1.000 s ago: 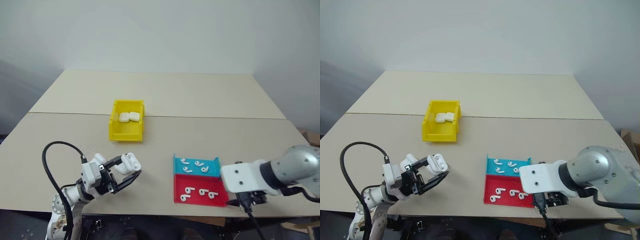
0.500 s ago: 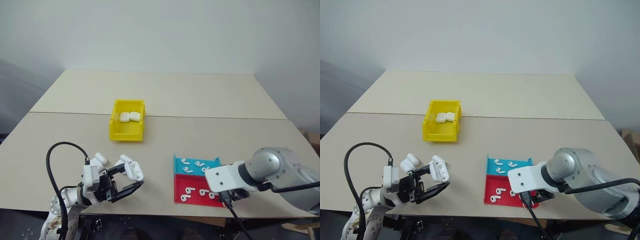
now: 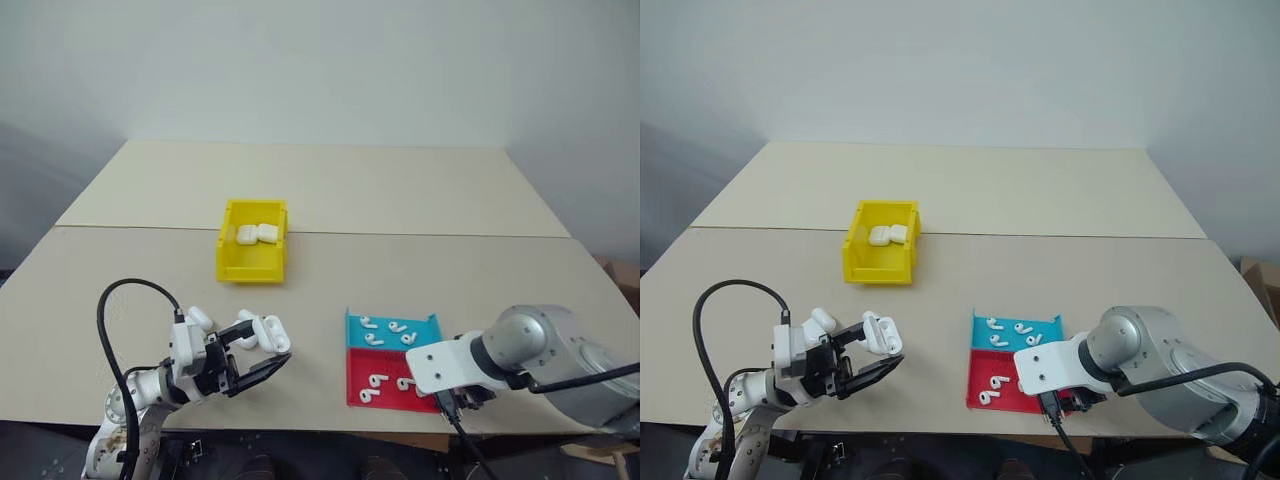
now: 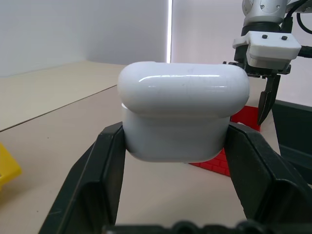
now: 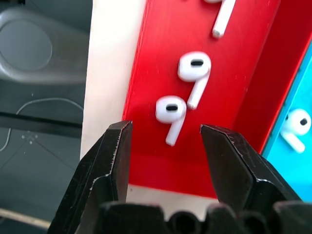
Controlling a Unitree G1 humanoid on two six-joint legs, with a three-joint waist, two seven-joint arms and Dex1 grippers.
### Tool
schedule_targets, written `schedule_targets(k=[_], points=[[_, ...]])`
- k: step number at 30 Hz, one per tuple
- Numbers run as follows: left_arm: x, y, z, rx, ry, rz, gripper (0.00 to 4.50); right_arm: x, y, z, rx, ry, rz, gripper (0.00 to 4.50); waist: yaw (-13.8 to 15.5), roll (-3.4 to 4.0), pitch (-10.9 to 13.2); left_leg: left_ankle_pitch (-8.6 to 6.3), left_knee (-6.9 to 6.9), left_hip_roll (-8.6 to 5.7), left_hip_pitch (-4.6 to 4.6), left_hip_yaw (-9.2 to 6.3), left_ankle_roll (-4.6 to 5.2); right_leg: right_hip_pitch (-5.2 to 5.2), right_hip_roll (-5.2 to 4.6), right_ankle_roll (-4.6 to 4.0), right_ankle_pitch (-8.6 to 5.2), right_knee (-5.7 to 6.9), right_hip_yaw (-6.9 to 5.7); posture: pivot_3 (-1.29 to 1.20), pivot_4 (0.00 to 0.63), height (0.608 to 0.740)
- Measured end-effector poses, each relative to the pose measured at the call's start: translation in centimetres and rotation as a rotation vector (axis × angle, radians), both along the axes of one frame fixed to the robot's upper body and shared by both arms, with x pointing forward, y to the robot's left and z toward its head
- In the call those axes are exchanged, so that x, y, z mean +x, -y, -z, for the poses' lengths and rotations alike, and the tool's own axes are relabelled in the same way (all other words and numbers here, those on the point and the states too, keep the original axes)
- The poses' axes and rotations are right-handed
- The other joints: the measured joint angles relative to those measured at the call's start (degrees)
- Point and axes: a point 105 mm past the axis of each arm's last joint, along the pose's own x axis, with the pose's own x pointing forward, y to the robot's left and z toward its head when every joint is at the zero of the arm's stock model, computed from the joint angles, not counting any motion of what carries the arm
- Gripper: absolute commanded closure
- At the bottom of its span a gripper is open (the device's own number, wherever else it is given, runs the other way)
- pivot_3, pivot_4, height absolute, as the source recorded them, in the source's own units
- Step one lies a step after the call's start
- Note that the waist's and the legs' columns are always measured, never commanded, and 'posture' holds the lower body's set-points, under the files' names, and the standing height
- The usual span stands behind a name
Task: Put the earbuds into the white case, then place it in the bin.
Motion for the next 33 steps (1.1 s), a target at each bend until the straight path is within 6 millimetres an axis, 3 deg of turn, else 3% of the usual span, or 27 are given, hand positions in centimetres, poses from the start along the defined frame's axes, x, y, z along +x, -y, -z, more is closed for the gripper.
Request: schedule_targets(k=[15, 18, 33], points=[[-0.18, -0.13, 0.15, 0.025, -0.01, -0.018, 1.73, 0.52, -0.31, 0.64, 0.005, -0.003, 0.004, 1.83, 0.1, 0.0, 0.0, 0.0, 0.0, 0.0, 0.0, 0.0, 0.0, 0.01, 0.0, 0.0, 0.0, -0.01, 0.0, 0.0, 0.15, 0.74], [-0.18, -0.1, 0.18, 0.025, -0.012, -0.02, 1.73, 0.58, -0.28, 0.68, 0.004, -0.004, 0.005, 2.39, 0.1, 0.0, 0.0, 0.0, 0.0, 0.0, -0.01, 0.0, 0.0, 0.0, 0.0, 0.0, 0.0, -0.01, -0.01, 0.0, 0.15, 0.74], [-0.08, 0.06, 0.14, 0.022, -0.014, -0.037, 1.73, 0.59, -0.33, 0.82, -0.004, -0.008, -0.016, 2.39, 0.1, 0.0, 0.0, 0.0, 0.0, 0.0, 0.0, 0.0, 0.0, 0.0, 0.0, 0.0, 0.0, -0.01, -0.01, 0.0, 0.15, 0.74]])
